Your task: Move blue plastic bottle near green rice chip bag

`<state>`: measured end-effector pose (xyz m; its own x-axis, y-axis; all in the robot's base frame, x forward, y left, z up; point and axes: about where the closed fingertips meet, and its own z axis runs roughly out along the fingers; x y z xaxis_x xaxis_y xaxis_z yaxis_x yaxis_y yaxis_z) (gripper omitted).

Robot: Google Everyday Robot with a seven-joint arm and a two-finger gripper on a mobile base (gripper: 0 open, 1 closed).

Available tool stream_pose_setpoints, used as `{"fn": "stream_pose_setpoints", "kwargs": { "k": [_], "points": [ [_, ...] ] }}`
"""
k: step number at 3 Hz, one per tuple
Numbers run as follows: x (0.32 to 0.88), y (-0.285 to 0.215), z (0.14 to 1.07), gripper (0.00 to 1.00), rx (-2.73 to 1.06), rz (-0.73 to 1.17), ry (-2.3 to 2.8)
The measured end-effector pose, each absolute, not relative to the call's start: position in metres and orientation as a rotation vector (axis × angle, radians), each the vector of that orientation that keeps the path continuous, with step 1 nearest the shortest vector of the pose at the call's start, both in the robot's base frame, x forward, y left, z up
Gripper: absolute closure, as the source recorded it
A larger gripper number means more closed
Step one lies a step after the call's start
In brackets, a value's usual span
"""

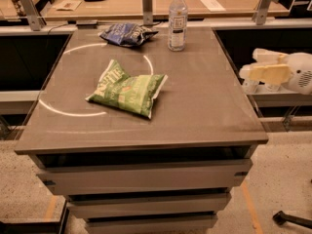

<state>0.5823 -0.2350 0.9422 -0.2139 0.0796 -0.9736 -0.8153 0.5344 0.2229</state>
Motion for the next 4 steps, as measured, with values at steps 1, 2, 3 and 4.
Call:
{"fn": "stream_pose_setpoints", "kwargs": {
  "k": [1, 2, 3, 4],
  "points": [
    [0.639, -0.222, 0.93, 0.0, -0.587, 0.842, 1.605],
    [0.684, -0.215, 0.932, 0.0, -0.558, 0.742, 1.604],
    [0.731, -0.204, 0.943, 0.0, -0.619, 0.603, 1.612],
    [0.768, -0.194, 0.94, 0.0, -0.661, 0.578, 1.617]
  ]
}}
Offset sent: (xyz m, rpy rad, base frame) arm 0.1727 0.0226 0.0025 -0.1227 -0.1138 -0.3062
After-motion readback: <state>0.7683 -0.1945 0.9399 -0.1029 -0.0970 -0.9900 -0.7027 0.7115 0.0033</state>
